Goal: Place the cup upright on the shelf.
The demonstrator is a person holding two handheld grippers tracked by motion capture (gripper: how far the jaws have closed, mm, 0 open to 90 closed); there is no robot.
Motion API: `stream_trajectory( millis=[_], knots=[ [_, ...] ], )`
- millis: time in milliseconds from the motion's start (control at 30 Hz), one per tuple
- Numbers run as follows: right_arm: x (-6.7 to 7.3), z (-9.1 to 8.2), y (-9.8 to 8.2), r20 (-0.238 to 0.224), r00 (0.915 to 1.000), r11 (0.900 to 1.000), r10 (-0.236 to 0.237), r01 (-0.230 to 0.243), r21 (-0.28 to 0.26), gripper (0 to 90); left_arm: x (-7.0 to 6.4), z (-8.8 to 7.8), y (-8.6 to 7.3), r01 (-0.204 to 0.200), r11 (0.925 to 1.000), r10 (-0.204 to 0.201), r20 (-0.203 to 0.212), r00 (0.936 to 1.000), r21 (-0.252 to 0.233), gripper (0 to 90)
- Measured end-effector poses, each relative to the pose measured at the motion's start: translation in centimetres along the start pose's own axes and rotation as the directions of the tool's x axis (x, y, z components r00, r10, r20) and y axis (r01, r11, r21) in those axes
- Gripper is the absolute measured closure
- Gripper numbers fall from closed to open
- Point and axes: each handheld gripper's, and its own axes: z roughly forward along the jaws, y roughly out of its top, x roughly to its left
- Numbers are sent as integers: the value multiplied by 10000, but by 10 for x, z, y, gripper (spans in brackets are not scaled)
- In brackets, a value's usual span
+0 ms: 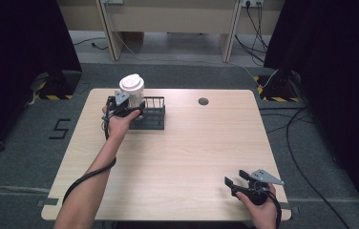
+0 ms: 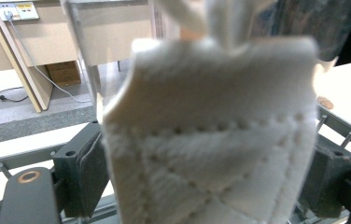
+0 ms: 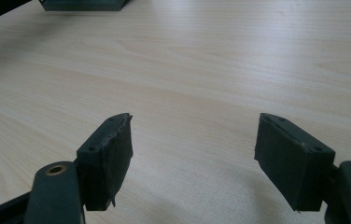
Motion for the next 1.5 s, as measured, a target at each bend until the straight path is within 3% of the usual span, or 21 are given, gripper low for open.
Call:
stream_trajectory(
  millis=[667, 1500],
  knots=[
    [0, 0, 0, -7, 10000, 10000, -46, 46, 15, 281, -2, -6, -2, -340, 9994, 340, -206, 9992, 11, 148],
    [0, 0, 0, 13, 10000, 10000, -20, 20, 39, 282, -5, -37, 0, -777, 9965, 773, -157, 9969, -307, 145]
  ],
)
